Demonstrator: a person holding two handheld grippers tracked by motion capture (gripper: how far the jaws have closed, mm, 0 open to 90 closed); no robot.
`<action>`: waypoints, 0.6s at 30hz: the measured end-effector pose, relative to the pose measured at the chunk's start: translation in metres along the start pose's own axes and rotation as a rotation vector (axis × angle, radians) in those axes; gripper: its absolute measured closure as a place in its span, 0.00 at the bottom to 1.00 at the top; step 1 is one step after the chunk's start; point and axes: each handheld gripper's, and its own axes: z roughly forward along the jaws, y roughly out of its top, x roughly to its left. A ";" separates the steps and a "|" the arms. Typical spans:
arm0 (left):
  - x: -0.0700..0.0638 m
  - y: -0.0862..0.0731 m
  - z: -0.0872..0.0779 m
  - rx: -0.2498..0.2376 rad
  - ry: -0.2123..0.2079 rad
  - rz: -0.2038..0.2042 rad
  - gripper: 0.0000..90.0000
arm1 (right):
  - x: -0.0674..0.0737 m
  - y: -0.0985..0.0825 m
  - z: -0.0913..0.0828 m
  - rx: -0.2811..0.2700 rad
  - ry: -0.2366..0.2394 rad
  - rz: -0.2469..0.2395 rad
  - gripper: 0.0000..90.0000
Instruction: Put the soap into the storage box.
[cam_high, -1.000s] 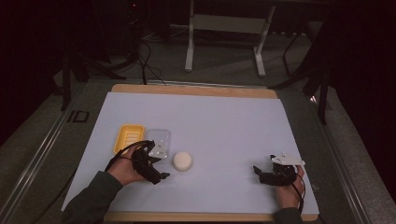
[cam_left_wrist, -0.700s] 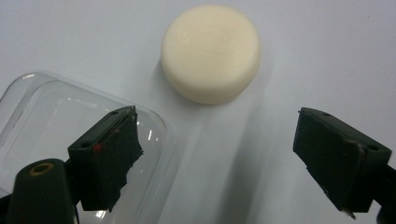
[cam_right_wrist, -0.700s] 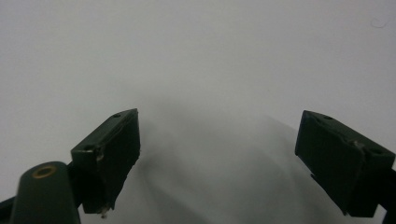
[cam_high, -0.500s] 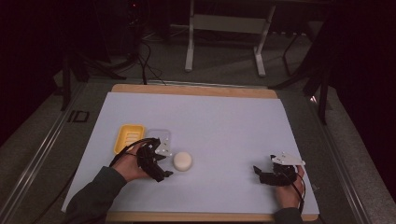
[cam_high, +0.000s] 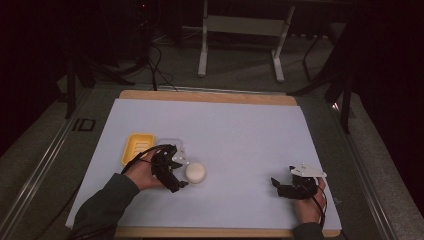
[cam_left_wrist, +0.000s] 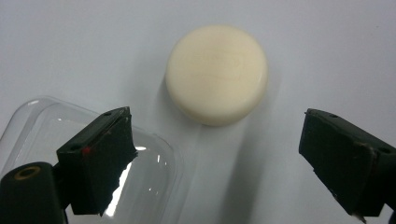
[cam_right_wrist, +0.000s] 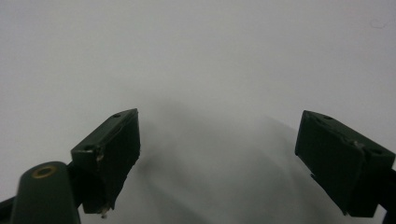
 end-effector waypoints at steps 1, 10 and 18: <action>0.000 0.001 0.000 0.001 -0.005 0.003 0.11 | 0.000 0.000 0.000 0.000 0.000 0.000 0.16; 0.003 0.010 0.007 0.033 -0.018 0.018 0.06 | 0.000 0.000 0.000 0.000 0.000 -0.002 0.16; 0.006 0.016 0.014 0.048 -0.031 0.013 0.04 | 0.000 0.000 0.000 0.000 0.001 0.001 0.16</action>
